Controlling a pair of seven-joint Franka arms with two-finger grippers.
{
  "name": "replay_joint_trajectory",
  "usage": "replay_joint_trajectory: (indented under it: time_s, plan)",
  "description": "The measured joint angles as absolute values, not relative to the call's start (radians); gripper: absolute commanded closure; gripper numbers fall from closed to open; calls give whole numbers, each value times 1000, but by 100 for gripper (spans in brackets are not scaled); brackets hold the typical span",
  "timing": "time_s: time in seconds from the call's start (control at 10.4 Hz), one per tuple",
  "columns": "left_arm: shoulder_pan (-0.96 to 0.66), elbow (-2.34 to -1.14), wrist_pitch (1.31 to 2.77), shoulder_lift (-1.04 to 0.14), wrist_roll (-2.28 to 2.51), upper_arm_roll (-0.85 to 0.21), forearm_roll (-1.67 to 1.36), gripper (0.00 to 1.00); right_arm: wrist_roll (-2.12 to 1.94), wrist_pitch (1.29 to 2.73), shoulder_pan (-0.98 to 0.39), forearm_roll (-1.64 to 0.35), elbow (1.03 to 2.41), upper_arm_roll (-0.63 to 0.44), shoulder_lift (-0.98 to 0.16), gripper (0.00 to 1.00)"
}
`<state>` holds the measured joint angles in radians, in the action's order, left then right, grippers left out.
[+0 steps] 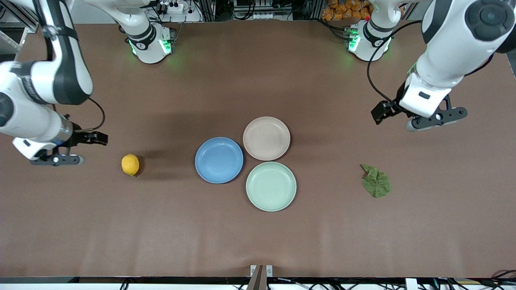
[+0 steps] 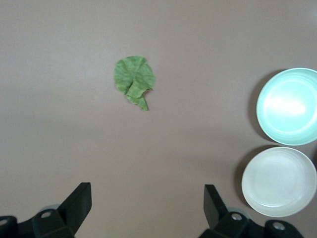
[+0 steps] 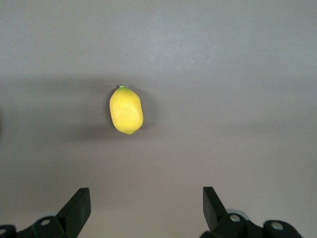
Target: Pick lemon and lettuce from blue and beige plates
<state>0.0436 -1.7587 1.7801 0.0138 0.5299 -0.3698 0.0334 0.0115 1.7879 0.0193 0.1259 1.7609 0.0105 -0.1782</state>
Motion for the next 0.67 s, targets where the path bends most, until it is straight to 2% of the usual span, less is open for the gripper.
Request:
replay_joint_trajectory:
  time_s: [0.19,0.29,0.48,0.67]
  plan:
    - [32,-1743,1752,37,469,-354,33,0,11,1694,16,115,1625,1,-175,0]
    - [33,-1713,1686,39,394,-344,33,0,12,1671,11,83,1576,-14,-173,0]
    - [38,-1638,1582,36,239,-310,33,0,12,1661,-2,9,1534,-79,-154,0]
    - [42,-1612,1566,34,166,-286,33,0,12,1660,-10,-9,1517,-120,-123,0]
